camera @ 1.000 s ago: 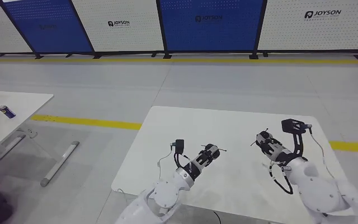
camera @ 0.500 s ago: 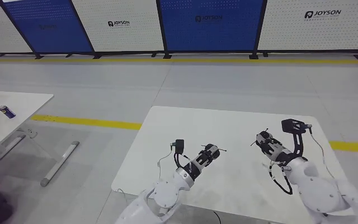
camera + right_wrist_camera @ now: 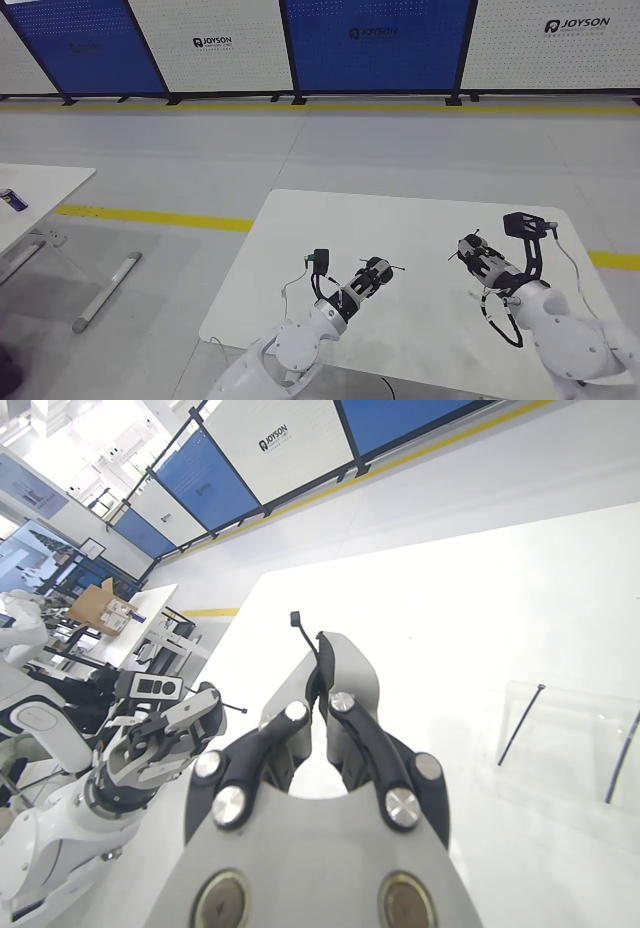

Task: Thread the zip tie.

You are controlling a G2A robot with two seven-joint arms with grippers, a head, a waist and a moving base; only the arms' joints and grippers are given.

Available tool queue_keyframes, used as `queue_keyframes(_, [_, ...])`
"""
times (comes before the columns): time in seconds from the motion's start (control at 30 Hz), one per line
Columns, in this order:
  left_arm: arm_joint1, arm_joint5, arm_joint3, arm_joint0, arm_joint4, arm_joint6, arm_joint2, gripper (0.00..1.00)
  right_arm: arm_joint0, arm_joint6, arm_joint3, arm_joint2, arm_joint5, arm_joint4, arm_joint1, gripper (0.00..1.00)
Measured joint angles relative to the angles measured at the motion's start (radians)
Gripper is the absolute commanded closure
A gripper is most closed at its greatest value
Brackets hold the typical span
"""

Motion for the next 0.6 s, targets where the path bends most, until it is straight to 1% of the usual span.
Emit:
queue_keyframes(0.4, [0.0, 0.0, 0.0, 0.0, 0.0, 0.0, 0.0, 1.0, -0.001, -0.002, -0.001, -0.001, -0.002, -0.001, 0.0, 1.0])
queue_keyframes(0.5, [0.001, -0.004, 0.006, -0.008, 0.031, 0.003, -0.004, 1.0, -0.022, -0.064, -0.013, -0.02, -0.045, 0.007, -0.008, 1.0])
queue_keyframes(0.6, [0.001, -0.015, 0.012, -0.02, 0.078, 0.018, -0.01, 1.0, -0.046, -0.147, -0.01, -0.035, -0.093, 0.085, -0.02, 1.0])
